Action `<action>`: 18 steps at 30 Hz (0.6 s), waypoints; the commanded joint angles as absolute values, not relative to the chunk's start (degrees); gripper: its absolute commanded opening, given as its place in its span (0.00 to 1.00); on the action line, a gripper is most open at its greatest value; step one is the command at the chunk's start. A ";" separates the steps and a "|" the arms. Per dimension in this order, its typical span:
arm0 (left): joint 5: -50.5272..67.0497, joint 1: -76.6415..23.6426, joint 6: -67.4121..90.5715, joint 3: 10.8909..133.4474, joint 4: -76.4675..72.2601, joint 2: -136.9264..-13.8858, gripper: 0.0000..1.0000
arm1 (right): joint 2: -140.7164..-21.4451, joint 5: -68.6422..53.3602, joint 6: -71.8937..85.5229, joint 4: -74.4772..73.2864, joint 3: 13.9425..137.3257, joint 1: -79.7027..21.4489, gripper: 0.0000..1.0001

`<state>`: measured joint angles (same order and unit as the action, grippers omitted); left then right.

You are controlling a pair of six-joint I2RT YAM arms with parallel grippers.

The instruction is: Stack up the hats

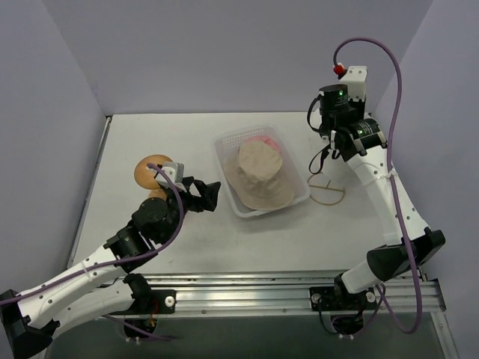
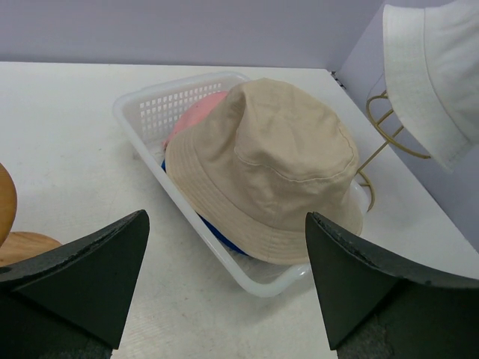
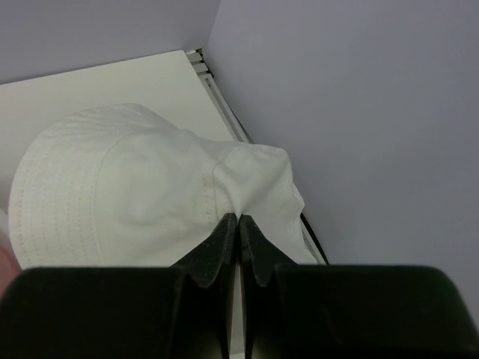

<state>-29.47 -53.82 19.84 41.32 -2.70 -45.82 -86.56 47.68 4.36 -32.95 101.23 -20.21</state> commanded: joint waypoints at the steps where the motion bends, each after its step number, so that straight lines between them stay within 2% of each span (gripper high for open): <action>1: -29.88 -54.05 18.81 41.31 -6.68 -44.21 0.94 | -84.46 50.45 3.87 -33.58 101.87 -19.78 0.00; 7: -31.03 -54.05 18.90 41.04 -6.50 -44.21 0.94 | -84.55 50.98 2.99 -30.68 97.48 -19.69 0.00; 14: -31.64 -54.05 18.98 40.78 -6.24 -43.07 0.94 | -87.97 44.92 4.13 -30.41 96.24 -19.69 0.00; 17: -31.55 -54.05 19.07 40.61 -6.41 -42.63 0.94 | -89.56 42.72 4.22 -30.85 96.94 -19.69 0.08; 18: -31.47 -54.05 19.07 40.61 -6.42 -42.63 0.94 | -89.73 42.19 4.31 -30.85 97.03 -19.69 0.18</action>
<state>-30.72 -53.87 19.70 40.71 -4.08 -43.53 -88.71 44.01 4.47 -31.81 96.55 -20.16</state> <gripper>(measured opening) 0.941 0.120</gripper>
